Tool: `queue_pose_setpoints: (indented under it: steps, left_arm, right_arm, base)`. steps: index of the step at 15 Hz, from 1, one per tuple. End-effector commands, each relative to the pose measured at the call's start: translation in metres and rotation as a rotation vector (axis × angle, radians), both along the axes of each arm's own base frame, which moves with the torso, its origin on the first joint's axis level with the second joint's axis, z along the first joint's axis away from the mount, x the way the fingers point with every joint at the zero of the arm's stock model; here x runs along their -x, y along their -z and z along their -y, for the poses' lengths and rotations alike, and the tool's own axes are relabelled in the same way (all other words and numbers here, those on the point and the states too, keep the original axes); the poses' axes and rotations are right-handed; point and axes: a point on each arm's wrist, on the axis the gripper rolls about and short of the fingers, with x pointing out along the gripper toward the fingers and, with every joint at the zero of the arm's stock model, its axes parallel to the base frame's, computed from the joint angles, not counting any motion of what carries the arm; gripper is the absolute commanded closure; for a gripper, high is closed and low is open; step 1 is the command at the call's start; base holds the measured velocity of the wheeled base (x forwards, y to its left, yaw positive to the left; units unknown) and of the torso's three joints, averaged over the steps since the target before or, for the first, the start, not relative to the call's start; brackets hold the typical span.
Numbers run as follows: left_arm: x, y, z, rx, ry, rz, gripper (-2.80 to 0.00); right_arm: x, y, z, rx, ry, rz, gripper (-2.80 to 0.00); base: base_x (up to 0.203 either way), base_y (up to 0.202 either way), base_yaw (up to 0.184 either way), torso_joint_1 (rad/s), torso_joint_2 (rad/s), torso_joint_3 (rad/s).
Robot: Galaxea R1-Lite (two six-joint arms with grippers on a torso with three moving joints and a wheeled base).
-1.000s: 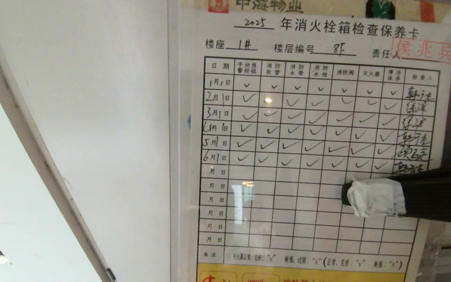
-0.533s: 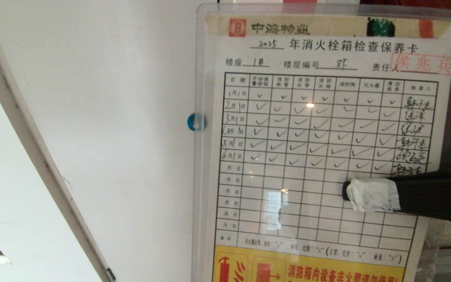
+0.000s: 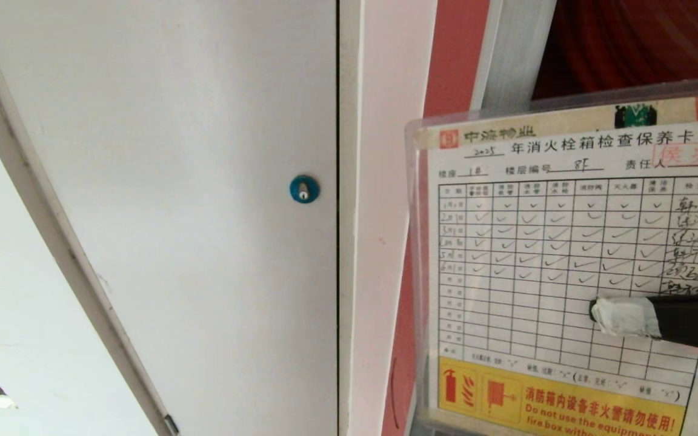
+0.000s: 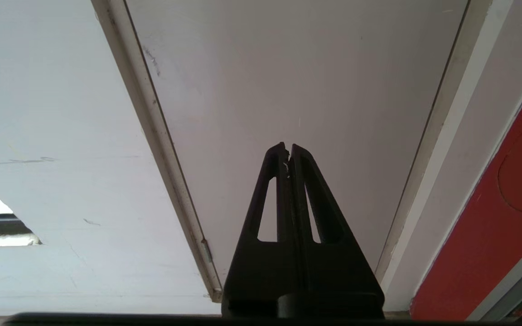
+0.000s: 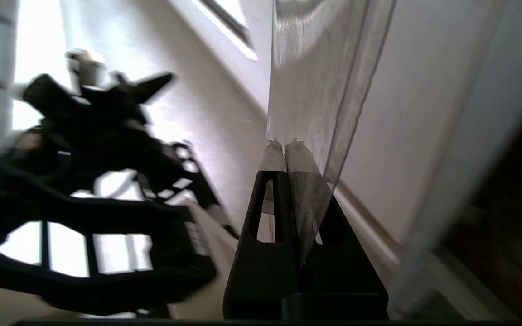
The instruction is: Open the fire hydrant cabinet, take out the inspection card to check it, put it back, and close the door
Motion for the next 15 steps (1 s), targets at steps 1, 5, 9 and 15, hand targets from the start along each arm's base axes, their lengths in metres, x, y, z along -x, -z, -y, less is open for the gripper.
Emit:
queue_pose_setpoints:
  steps: [1, 5, 9, 15]
  left_arm:
    - [-0.001, 0.002, 0.000, 0.000, 0.000, -0.007, 0.00]
    - [-0.001, 0.002, 0.000, 0.000, 0.000, -0.007, 0.00]
    - [-0.001, 0.002, 0.000, 0.000, 0.000, -0.007, 0.00]
    - [-0.001, 0.002, 0.000, 0.000, 0.000, -0.007, 0.00]
  right_arm:
    - [0.006, 0.002, 0.011, 0.144, 0.114, 0.095, 0.00]
    - [0.011, 0.000, 0.030, 0.447, 0.298, 0.309, 0.00]
    - [0.018, -0.016, 0.054, 0.700, 0.408, 0.410, 0.00]
    - [0.018, -0.047, 0.073, 1.070, 0.542, 0.567, 0.00]
  base:
    - [0.000, 0.000, 0.000, 0.000, 0.00, 0.000]
    - [0.000, 0.000, 0.000, 0.000, 0.00, 0.000]
    - [0.000, 0.000, 0.000, 0.000, 0.00, 0.000]
    - [0.000, 0.000, 0.000, 0.000, 0.00, 0.000]
